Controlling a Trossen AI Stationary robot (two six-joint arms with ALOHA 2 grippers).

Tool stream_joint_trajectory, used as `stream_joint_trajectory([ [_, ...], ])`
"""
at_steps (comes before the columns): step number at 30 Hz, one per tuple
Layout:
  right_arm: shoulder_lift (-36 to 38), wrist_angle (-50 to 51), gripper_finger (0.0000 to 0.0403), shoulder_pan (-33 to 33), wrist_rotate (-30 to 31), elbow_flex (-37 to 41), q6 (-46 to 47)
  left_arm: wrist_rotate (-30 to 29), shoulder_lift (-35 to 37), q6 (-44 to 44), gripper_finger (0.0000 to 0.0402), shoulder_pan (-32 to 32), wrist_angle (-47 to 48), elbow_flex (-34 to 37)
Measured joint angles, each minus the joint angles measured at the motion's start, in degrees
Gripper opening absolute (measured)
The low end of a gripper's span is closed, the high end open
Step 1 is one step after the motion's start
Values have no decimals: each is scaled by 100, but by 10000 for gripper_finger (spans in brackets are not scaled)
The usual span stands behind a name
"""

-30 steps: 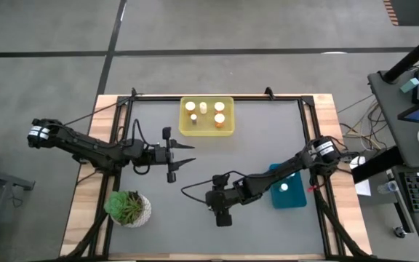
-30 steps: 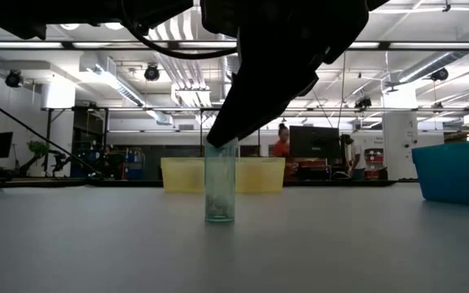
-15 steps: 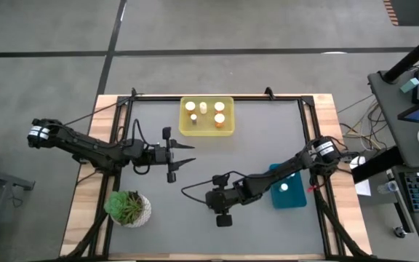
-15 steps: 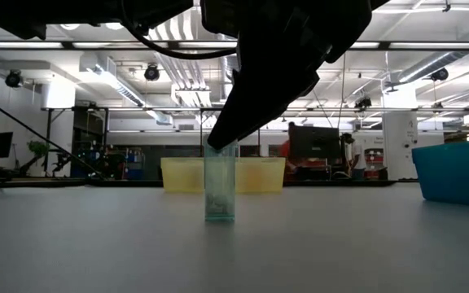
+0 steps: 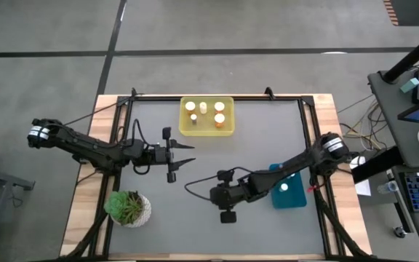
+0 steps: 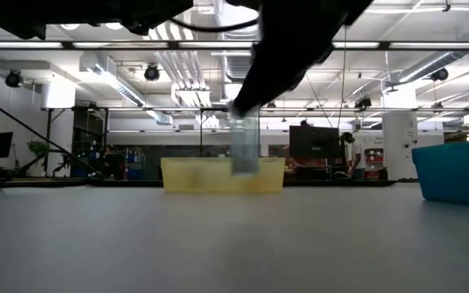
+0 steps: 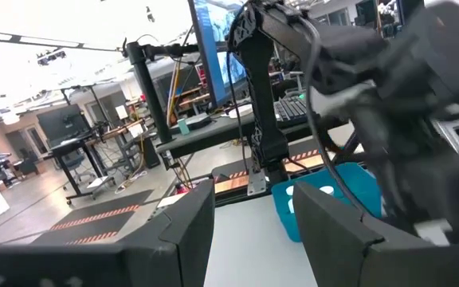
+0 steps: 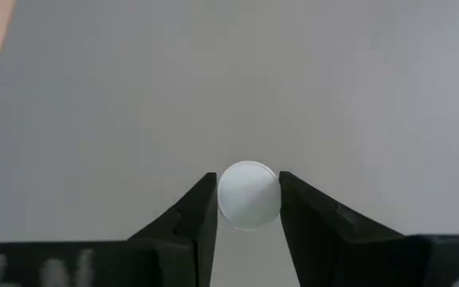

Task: Pick and place medicine bottles into bin by pill shape (circle, oval)
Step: Put the blue pill bottle into the blue bin

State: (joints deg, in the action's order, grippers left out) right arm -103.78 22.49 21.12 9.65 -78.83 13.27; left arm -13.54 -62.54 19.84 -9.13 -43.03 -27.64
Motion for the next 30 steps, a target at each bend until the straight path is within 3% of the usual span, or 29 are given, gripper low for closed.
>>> stream_joint_trajectory([
  [10, 1452, 1909, 113, 395, 868, 74, 1326, 0, 0, -2, 156, -2, -7, 0],
  [18, 2640, 2924, 113, 982, 1306, 811, 3318, -1, 0, -7, 156, -4, -10, 0],
  [22, 3204, 3387, 113, 1379, 1328, 1267, 4046, -2, 0, -9, 156, -4, -11, 0],
  [30, 4384, 4105, 110, 2155, 667, 2139, 4870, -2, 0, -9, 156, 0, -12, 0],
])
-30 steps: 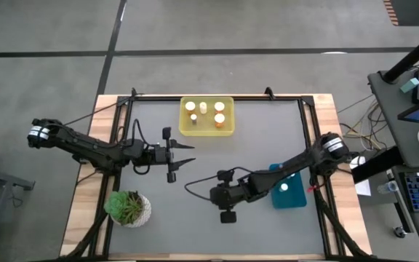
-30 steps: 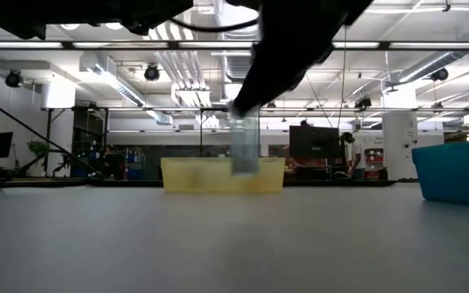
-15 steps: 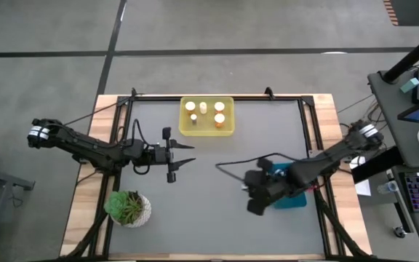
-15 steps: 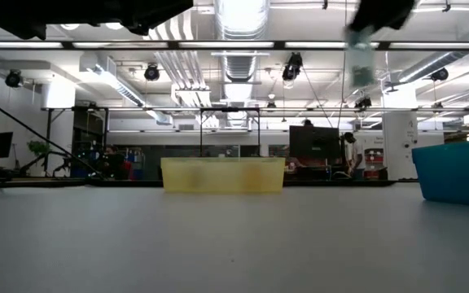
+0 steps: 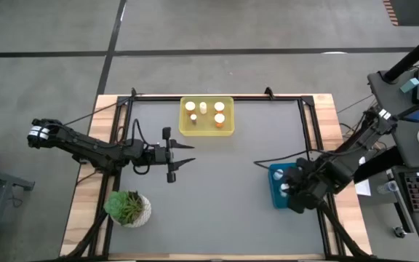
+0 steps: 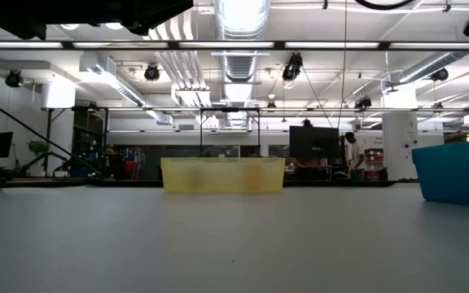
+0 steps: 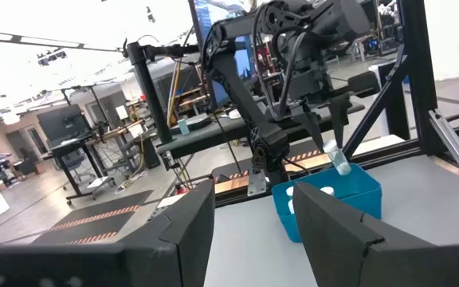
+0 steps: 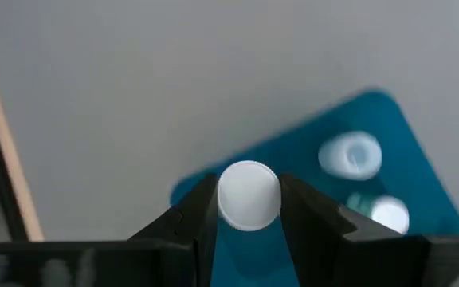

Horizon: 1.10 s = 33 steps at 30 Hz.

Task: Pick and place medicine bottles into bin by pill shape (circle, oval)
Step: Put the blue pill bottle into the blue bin

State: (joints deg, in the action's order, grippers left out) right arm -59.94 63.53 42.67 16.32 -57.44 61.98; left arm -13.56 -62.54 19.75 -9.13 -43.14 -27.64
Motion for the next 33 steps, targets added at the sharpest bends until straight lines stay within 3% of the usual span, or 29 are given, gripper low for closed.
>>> stream_joint_trajectory([
  [10, 904, 56, 108, 732, -31, 1108, 650, -15, 0, 0, 156, 0, 1, 0],
  [22, 659, 7, 107, 809, 30, 1698, 451, -22, 0, 0, 156, 0, 1, 0],
  [33, 326, -123, 107, 809, 322, 1787, 410, -22, 0, 0, 156, 0, 3, 0],
])
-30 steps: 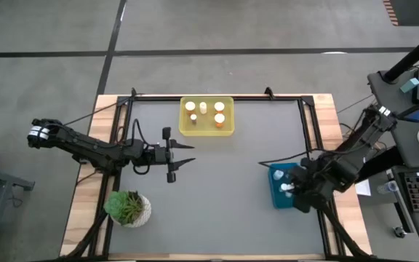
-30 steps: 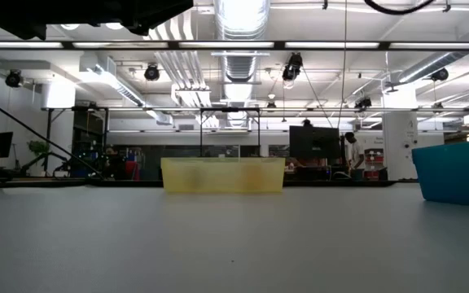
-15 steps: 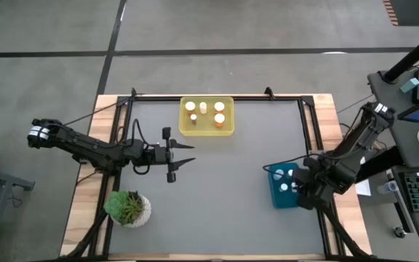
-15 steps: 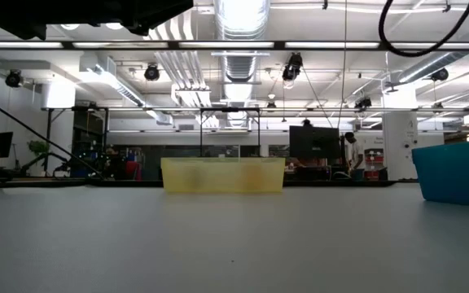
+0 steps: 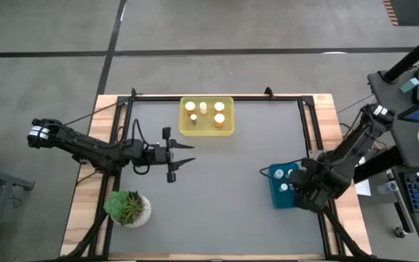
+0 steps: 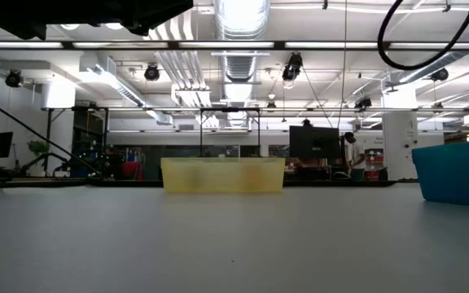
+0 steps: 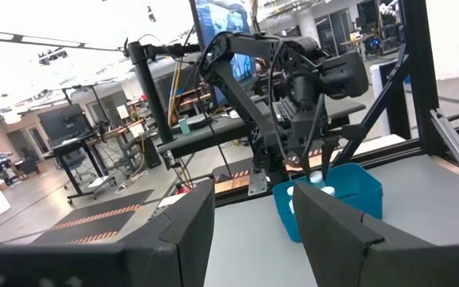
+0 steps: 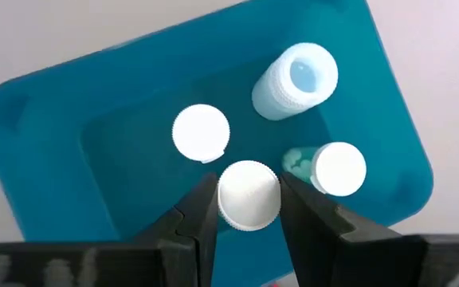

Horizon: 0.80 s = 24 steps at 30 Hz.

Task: Pick and place medicine bottles into bin by pill shape (circle, oval)
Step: Put the blue pill bottle into the blue bin

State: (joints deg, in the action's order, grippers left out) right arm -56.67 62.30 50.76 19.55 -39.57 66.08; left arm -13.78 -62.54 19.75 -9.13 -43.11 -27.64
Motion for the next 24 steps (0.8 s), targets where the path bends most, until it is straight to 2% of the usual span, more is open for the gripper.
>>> stream_joint_trajectory([
  [15, -888, -67, 110, 0, 6, 0, 1851, 0, 0, 0, 156, 0, 4, 0],
  [24, -1097, -124, 126, -2, -42, -2, 1959, 0, 0, -1, 156, 0, 7, -7],
])
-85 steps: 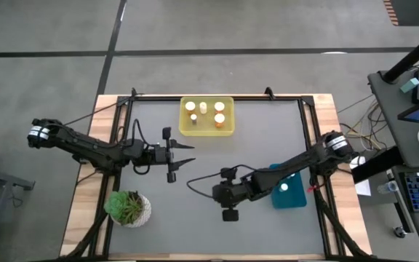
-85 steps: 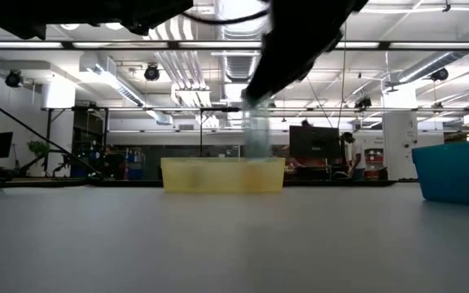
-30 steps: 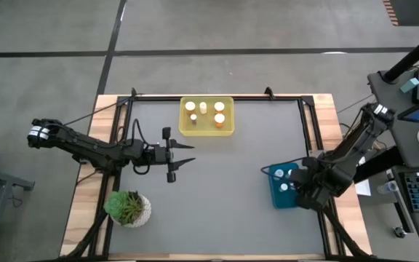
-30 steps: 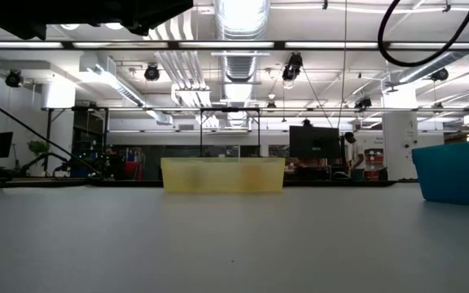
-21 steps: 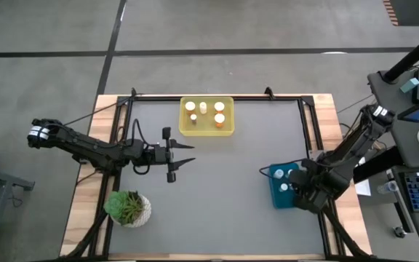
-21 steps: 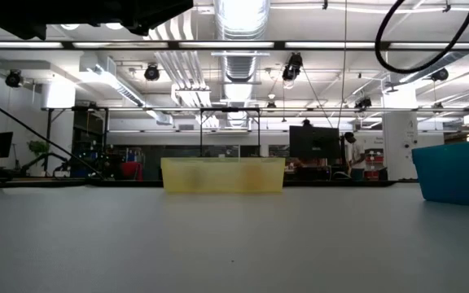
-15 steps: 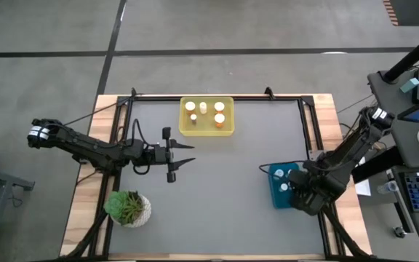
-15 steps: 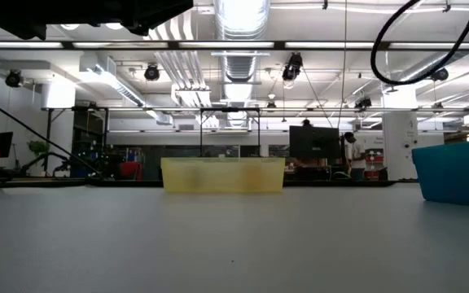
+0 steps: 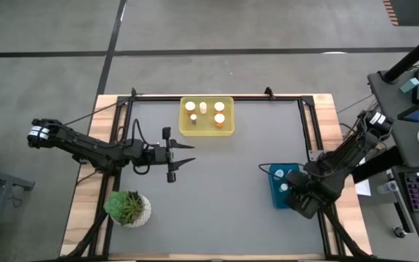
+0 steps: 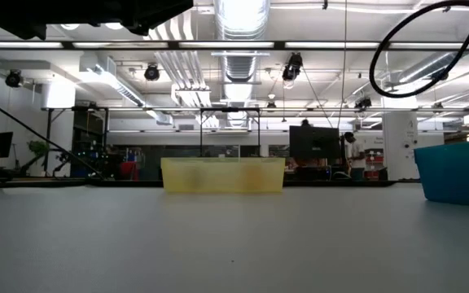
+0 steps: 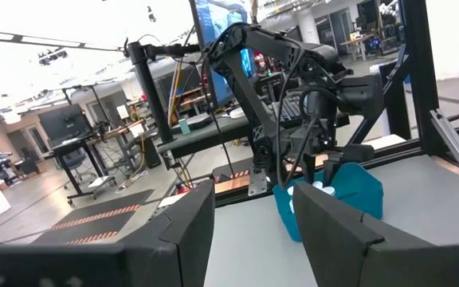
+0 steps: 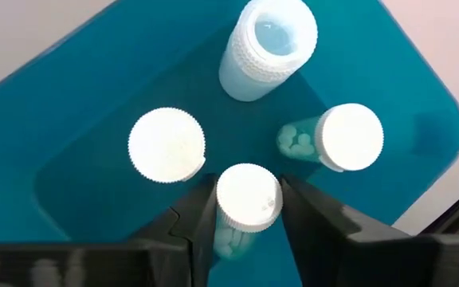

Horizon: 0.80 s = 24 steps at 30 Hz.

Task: Pick and place medicine bottles into bin by pill shape (circle, oval)
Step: Put the blue pill bottle into the blue bin, then return to Home Position

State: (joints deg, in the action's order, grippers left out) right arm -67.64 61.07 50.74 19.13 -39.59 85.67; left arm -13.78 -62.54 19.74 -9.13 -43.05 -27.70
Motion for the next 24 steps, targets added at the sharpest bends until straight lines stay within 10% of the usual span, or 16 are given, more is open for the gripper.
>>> stream_joint_trajectory([
  [9, 169, -5, 143, 0, -5, 2, -22, 0, 0, 1, 156, 0, 0, 0],
  [24, 195, 116, 60, 0, -153, -328, -280, 0, 0, 0, 156, 0, 2, 0],
])
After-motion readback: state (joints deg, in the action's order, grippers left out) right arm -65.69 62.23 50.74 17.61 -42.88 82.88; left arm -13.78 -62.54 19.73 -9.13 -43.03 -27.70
